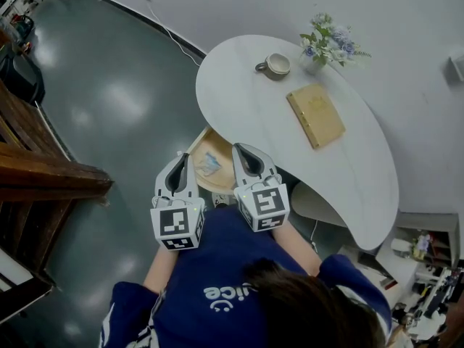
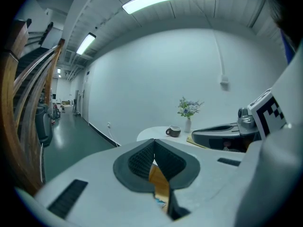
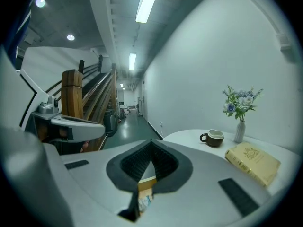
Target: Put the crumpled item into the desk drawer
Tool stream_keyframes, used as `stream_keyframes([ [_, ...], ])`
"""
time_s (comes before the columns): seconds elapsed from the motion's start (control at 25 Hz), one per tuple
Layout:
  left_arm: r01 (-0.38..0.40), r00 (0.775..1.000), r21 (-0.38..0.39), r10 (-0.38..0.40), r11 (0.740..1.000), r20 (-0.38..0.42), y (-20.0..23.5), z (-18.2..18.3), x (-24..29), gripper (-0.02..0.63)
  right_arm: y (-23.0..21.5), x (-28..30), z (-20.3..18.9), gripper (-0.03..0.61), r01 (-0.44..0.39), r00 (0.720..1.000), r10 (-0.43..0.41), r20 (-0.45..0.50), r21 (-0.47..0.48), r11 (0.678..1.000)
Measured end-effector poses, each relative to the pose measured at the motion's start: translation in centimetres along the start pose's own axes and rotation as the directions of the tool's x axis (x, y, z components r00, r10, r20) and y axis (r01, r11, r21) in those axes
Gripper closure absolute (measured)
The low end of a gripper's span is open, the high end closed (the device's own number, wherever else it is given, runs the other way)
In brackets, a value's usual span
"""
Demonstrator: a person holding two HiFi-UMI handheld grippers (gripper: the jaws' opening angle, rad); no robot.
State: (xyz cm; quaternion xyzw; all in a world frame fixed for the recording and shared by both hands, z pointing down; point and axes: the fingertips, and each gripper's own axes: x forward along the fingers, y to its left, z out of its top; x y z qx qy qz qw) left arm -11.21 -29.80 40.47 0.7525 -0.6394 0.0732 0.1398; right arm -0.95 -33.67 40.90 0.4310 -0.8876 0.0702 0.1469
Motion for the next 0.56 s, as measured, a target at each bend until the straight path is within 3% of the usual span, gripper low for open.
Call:
stream_keyframes([
  [0.56,-0.003,1.000,0.004,0.003,1.000,-0.005,0.12,-0.19,-0.27,0.611,0.57,0.05,-0.69,0.572,-0.019,1.000,0.019,-0.020,-0.004,1.000],
])
